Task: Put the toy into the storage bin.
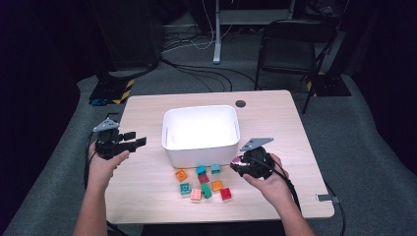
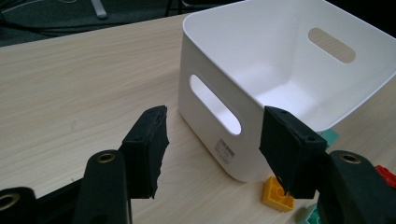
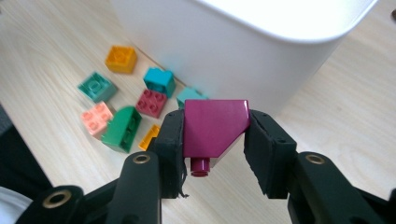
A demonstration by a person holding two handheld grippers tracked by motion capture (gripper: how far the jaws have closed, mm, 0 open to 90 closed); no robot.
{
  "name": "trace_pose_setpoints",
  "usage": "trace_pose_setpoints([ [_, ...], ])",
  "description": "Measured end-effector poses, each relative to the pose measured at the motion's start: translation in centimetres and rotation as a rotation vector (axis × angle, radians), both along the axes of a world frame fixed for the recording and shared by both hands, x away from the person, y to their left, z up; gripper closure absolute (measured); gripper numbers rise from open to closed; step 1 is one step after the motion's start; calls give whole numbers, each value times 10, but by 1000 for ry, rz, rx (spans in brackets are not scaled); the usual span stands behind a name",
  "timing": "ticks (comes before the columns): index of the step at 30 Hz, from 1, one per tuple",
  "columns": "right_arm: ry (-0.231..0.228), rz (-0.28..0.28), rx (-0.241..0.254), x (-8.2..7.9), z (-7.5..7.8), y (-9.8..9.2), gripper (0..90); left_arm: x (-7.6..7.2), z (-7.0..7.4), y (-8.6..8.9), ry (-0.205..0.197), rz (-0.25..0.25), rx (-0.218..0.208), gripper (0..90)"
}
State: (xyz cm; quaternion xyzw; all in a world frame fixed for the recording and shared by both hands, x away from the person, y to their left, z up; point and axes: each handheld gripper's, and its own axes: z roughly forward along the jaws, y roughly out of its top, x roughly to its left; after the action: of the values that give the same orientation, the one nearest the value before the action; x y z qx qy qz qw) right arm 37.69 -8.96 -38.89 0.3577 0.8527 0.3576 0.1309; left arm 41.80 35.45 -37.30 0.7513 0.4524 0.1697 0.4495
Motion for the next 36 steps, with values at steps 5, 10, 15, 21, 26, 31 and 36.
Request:
trace_pose_setpoints([
  [5, -20, 8, 1, 5, 27, -2, 585, -1, 2, 2, -8, -4, -5, 412],
  [10, -19, 22, 12, 17, 50, 0, 585, -2, 5, 4, -15, -1, -9, 412],
  [15, -22, 33, 10, 28, 61, 6, 584, -3, 7, 5, -20, 0, -13, 412],
  [21, -26, 30, 0, 42, 67, 17, 585, -3, 8, 4, -27, -1, -14, 412],
  [26, -21, 27, 9, 60, 64, 29, 585, -3, 8, 2, -26, -4, -4, 412],
  [31, -18, 38, 7, 81, 53, 49, 585, -3, 8, 1, -26, -7, -2, 412],
  [36, -11, 53, -4, 97, 43, 63, 585, -3, 8, 1, -22, -7, -5, 412],
])
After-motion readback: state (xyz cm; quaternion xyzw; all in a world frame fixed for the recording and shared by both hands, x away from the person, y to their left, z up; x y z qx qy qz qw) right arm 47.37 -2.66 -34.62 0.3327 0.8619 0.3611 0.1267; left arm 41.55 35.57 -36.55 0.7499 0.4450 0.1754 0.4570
